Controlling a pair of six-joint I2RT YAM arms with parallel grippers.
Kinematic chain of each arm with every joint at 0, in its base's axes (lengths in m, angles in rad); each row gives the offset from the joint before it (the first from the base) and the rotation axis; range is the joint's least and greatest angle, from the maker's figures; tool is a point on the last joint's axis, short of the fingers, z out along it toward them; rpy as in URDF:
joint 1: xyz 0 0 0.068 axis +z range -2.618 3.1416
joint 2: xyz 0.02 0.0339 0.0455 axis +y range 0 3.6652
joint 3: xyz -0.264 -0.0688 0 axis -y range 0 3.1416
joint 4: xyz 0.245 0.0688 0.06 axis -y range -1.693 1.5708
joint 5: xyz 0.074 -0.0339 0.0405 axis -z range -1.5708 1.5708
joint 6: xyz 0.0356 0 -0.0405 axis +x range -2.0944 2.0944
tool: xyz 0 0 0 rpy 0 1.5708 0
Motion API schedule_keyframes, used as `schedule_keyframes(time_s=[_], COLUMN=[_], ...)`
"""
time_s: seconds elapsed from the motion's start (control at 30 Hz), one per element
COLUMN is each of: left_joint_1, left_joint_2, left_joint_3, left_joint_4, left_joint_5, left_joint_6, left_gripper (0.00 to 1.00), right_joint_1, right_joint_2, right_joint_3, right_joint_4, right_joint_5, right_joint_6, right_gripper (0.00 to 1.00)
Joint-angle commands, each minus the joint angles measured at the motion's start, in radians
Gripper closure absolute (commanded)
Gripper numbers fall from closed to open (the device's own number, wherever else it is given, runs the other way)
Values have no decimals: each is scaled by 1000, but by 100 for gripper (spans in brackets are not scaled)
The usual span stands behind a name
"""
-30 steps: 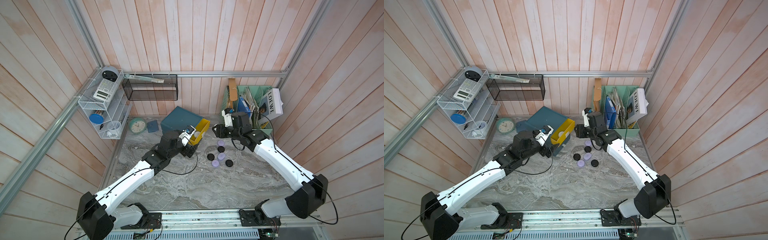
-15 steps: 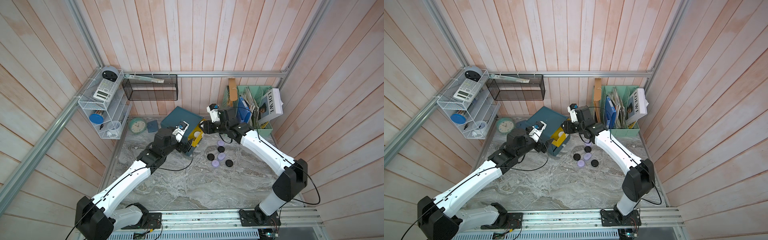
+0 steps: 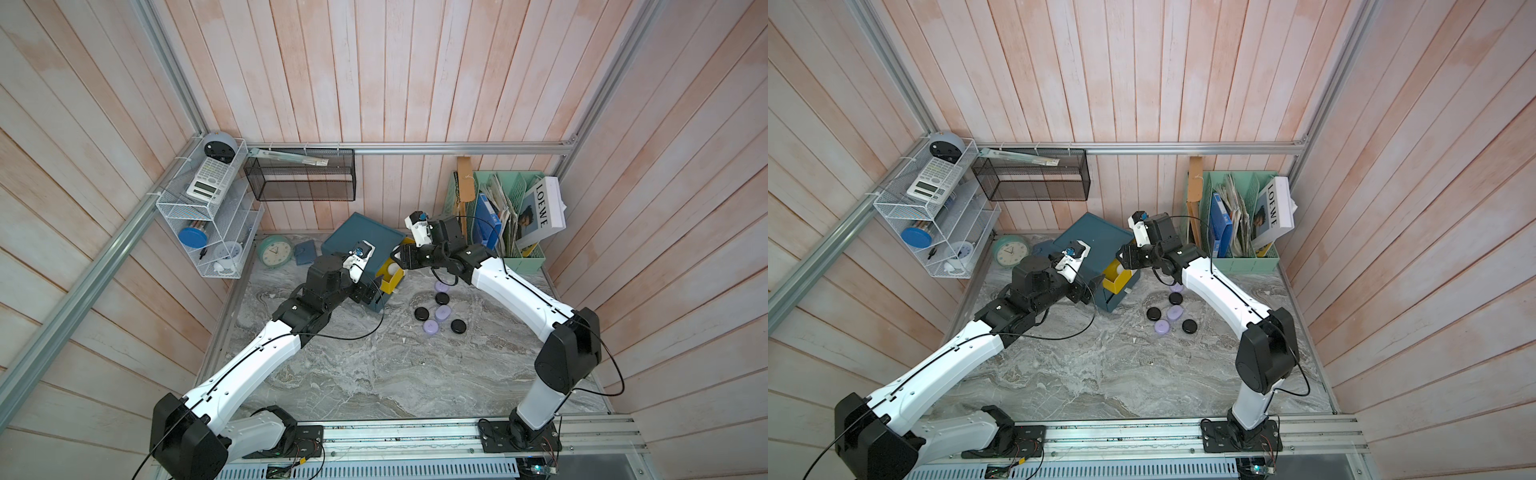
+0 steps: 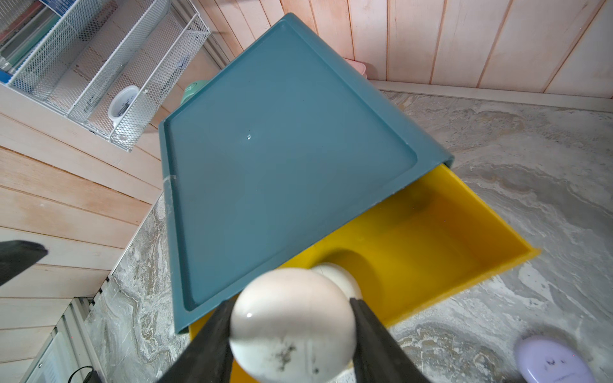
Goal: Put the bluetooth earphones in the drawer according to color
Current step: Place the bluetooth earphone in the drawer.
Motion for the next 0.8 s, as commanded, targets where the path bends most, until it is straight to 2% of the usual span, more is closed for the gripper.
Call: schedule_keyframes(time_s=[0.0,0.43,0.57,0.77], left_joint_1=[7,8,8,8], left_joint_2=[-12,-12,-13,-11], left_joint_3=[-8,-7,-7,-9], left_joint_4=[12,7,9,11], left_joint_5=[-8,-5,-5,-6], left_joint_6=[-10,-10,-10,-12], left_gripper=[0,0,0,0], right_joint_1=[6,6,6,7], right_joint_2=[27,57,63,51], right_joint_3=[46,63,66,52], right_joint_4=[21,-4,-10,-3], right_joint_5=[-23,-25,-24,-15], right_joint_6=[-1,-4,-5,-5], right_gripper=[70,36,30,30])
